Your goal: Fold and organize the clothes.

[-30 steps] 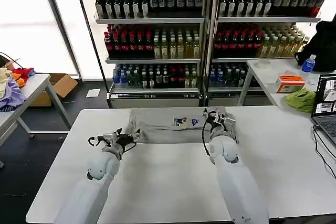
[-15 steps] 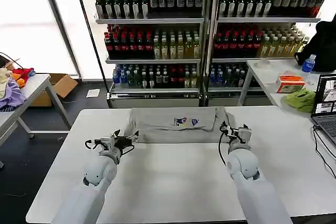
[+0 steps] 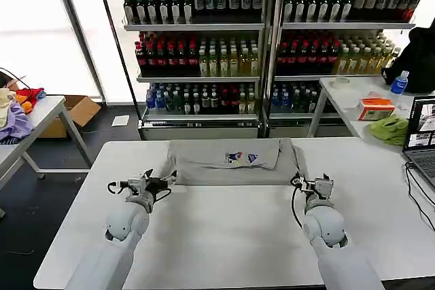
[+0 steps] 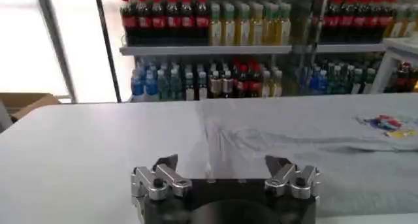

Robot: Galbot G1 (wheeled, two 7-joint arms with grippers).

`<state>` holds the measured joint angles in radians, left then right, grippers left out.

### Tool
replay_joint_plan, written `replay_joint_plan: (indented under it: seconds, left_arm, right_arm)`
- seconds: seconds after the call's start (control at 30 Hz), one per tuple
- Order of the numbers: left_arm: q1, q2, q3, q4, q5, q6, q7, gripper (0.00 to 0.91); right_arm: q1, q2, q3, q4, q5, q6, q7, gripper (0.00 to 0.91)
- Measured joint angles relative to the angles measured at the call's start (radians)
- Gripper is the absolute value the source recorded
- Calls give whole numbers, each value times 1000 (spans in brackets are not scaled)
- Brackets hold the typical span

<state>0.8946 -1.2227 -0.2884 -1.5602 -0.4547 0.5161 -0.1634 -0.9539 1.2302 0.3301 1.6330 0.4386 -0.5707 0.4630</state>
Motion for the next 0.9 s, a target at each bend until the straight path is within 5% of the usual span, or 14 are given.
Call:
replay_joint_plan:
  seconds: [0.03,0.07,0.1,0.13,0.2,0.9]
  left_arm:
    - [-1,0,-2,4,1,-1,1,322]
    - [-2,0,-3,9,2,-2,3,50]
    - [-2,0,-3,13,4,-3,4,50]
    - [-1,0,-3,16,5,-3,4,20]
    - [2,0,-3,23,7,-4,4,10]
    - [55,-5,3,33,27,-20,24,0]
  right_arm:
    - [1,2,-2,-5,-1,-1,-2,766]
    - [1,4,-4,-10,-1,-1,-5,655]
    - [2,5,-5,-15,-2,-2,-7,595]
    - [2,7,-6,-21,-2,-2,-10,272]
    - [1,12,-6,-31,-4,-1,-15,0]
    - [-57,41,14,-32,-25,17,-45,0]
